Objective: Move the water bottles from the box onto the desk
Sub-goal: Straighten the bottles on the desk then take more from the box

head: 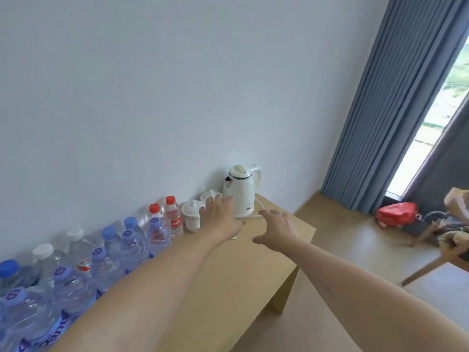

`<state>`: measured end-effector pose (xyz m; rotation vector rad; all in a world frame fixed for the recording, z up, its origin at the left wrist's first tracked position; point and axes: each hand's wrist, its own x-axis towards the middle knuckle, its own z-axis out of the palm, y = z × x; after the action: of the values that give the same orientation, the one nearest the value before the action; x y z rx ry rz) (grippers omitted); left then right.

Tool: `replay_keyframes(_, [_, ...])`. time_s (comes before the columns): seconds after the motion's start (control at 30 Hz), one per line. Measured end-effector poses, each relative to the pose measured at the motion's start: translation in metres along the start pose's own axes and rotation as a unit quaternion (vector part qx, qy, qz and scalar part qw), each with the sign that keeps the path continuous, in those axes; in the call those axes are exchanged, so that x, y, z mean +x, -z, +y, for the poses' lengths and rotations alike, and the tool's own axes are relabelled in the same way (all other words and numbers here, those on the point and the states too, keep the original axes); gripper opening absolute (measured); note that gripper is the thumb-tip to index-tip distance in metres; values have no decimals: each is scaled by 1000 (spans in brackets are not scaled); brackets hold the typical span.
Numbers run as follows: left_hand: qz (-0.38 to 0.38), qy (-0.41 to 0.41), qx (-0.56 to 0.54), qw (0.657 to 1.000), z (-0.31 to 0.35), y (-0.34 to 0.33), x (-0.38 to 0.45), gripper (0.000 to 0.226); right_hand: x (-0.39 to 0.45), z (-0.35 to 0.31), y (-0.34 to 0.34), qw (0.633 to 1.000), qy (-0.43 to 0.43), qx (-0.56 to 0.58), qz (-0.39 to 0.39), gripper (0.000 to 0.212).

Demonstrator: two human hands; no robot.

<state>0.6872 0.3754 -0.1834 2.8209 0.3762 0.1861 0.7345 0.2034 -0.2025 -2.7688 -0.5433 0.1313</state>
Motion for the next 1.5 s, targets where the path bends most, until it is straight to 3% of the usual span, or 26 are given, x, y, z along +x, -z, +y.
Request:
replay_keyframes(0.33, [-71,-124,63,988,170,-37,1,83,-57,142,55,989,-126,16,77,84])
replay_keyframes(0.6, [-91,-230,61,967,354,-95,-27,84,-135,316,107,970,-220,17,101,76])
replay_keyframes(0.87, [-116,-331,69,934,536,-161,-61,84,-213,478,152,941,-314,33,122,87])
replay_keyframes(1.07, [-137,-399,62,905,660,-206,-89,80,-285,577,172,900,-410,45,141,80])
replay_keyframes(1.5, [-209,-581,20,786,897,-318,-115,80,-366,762,207,774,-609,55,164,83])
